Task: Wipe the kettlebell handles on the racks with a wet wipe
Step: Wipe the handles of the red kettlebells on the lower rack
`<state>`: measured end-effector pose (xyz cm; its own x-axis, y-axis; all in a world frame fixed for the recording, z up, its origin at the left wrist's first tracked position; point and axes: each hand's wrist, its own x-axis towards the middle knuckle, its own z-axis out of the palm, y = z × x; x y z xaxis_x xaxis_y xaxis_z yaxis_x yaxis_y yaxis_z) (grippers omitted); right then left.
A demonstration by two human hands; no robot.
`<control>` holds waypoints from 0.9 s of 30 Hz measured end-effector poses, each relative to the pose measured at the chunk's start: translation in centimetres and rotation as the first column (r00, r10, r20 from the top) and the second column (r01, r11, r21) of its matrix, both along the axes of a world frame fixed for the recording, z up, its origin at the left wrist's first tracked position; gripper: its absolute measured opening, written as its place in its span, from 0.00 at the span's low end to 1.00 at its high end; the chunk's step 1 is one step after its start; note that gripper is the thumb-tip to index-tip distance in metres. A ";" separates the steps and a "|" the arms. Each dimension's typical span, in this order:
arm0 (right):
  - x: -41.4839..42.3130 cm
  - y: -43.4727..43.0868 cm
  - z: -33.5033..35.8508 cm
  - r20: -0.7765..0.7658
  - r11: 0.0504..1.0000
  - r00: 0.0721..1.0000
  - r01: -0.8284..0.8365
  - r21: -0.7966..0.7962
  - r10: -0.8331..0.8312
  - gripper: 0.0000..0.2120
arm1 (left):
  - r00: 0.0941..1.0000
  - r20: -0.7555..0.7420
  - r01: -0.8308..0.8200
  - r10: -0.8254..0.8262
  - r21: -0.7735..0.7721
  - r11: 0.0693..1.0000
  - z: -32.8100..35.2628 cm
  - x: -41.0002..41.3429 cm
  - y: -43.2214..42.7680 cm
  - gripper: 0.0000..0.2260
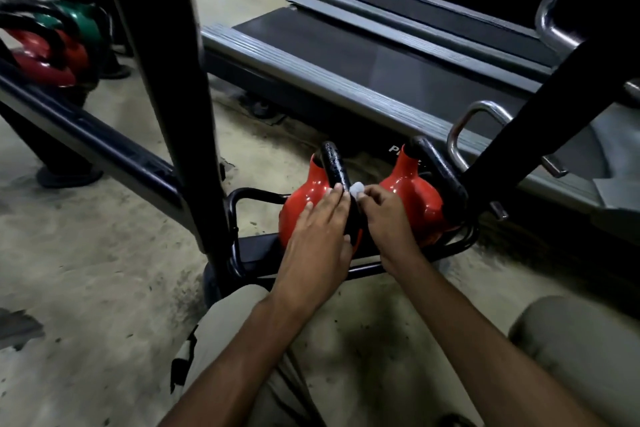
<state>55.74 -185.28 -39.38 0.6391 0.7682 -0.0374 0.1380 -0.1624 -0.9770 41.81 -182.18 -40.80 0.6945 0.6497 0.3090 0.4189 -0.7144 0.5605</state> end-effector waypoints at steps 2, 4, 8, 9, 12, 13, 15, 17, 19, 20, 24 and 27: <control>0.4 -0.8 0.1 0.029 0.999 0.999 -0.036 0.008 0.036 0.08 | 1.000 0.015 -0.011 0.011 0.014 1.000 0.4 0.6 0.0 0.30; 1.2 -1.9 0.3 0.004 0.999 0.999 -0.051 0.007 0.051 0.07 | 0.999 0.032 -0.005 0.003 0.040 0.999 1.0 1.4 -0.2 0.29; 5.0 -3.8 2.7 0.040 0.996 0.998 -0.055 0.074 0.052 0.11 | 0.996 0.088 0.029 -0.033 0.046 0.999 2.2 4.3 -0.9 0.27; 6.4 -4.1 3.4 0.097 0.994 0.994 -0.060 0.090 0.051 0.11 | 0.994 0.098 0.035 -0.039 0.040 0.999 2.4 5.2 -1.1 0.27; 10.7 -4.1 6.0 0.228 0.990 0.973 -0.069 0.124 0.039 0.13 | 0.991 0.126 0.041 -0.038 -0.017 0.999 2.5 8.2 -1.7 0.27; 12.4 -3.8 6.7 0.316 0.989 0.948 -0.078 0.123 0.035 0.13 | 0.990 0.137 0.047 -0.038 -0.061 0.997 2.5 9.4 -1.8 0.27; 16.3 -2.1 7.8 0.546 0.996 0.838 -0.054 0.068 0.008 0.09 | 0.990 0.130 0.064 -0.047 -0.131 0.989 2.4 12.2 -1.8 0.29; 20.3 0.6 7.9 0.668 0.999 0.744 -0.030 0.019 0.009 0.07 | 0.992 0.102 0.090 -0.071 -0.192 0.977 2.3 15.2 -1.7 0.32; 23.2 3.2 7.6 0.716 0.998 0.696 -0.034 -0.055 0.064 0.08 | 0.994 0.049 0.103 -0.094 -0.248 0.963 2.3 17.9 -1.7 0.38; 24.1 4.4 7.5 0.723 0.991 0.680 -0.042 -0.126 0.121 0.08 | 0.995 0.010 0.099 -0.099 -0.256 0.961 2.1 19.0 -1.8 0.40; 24.7 8.4 6.7 0.625 0.808 0.545 -0.191 -0.558 0.560 0.07 | 0.992 -0.114 0.026 -0.058 -0.263 0.964 1.8 20.8 -2.8 0.42; 23.3 9.8 6.1 0.617 0.678 0.294 -0.198 -0.708 0.730 0.06 | 0.990 -0.144 -0.034 -0.004 -0.265 0.964 1.9 21.1 -3.6 0.43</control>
